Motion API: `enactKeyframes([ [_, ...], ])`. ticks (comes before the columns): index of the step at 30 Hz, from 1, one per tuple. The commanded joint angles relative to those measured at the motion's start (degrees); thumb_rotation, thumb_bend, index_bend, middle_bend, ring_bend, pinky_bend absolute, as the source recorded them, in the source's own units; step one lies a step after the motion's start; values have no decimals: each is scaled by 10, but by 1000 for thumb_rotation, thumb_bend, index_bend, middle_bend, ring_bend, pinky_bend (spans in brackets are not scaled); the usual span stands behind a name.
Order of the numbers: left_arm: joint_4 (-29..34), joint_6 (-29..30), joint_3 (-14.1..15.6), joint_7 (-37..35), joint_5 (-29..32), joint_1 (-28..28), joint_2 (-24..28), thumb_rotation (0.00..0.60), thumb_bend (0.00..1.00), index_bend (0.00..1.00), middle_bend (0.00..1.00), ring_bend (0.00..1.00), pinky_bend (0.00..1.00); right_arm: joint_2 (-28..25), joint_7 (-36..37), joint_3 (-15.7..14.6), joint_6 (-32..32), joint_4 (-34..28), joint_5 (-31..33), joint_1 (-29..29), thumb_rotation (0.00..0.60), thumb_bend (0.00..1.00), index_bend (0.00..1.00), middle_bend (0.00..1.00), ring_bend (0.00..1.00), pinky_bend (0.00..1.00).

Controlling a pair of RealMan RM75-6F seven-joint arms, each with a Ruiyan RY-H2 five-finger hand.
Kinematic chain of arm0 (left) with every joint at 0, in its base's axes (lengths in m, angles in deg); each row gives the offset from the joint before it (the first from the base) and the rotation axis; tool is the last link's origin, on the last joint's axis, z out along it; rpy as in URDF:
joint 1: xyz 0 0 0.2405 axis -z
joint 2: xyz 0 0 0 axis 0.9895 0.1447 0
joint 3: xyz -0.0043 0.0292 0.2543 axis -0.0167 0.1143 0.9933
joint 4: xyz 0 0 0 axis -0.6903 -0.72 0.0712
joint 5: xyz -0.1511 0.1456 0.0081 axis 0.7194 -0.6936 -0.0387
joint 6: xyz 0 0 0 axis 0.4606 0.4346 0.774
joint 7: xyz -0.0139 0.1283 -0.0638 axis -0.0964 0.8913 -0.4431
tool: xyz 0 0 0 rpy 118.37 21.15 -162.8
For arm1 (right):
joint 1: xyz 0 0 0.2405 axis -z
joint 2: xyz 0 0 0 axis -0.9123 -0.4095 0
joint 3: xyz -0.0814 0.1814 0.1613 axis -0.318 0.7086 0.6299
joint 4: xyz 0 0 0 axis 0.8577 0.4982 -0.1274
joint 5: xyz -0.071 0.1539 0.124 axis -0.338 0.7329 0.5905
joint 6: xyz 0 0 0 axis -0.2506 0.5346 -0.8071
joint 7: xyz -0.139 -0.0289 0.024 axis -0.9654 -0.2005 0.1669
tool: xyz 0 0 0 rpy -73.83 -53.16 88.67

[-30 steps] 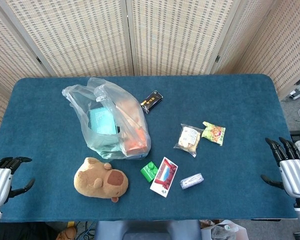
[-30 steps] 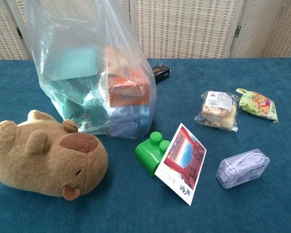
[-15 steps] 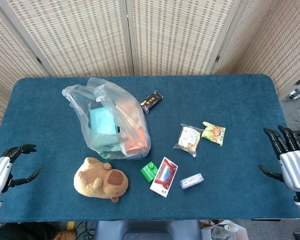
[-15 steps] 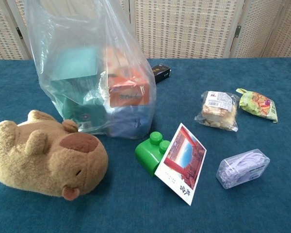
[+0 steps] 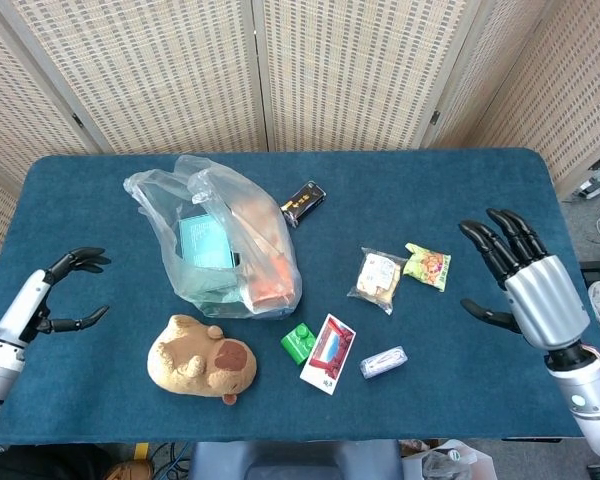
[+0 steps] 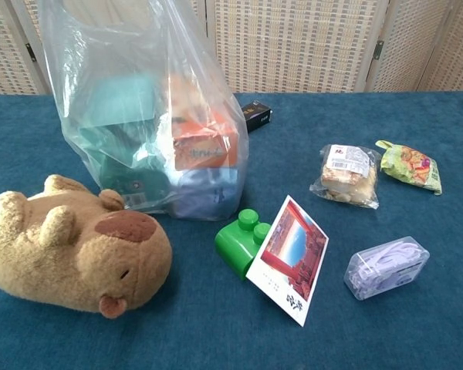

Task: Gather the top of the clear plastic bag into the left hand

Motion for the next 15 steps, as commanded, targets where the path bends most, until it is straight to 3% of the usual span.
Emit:
enactKeyframes([
  [1, 5, -38, -14, -48, 0, 33, 18, 600, 218, 172, 242, 260, 165, -9, -18, 8, -22, -20, -3, -18, 600, 51, 0, 150, 43, 111],
  [8, -1, -101, -31, -136, 12, 84, 24, 495, 218, 136, 190, 199, 153, -12, -26, 13, -40, -39, 7, -36, 600, 51, 0, 149, 42, 111],
  [15, -11, -139, -44, -208, 11, 126, 18, 484, 218, 140, 190, 199, 152, -18, -27, 10, -35, -44, 13, -34, 600, 50, 0, 149, 42, 111],
])
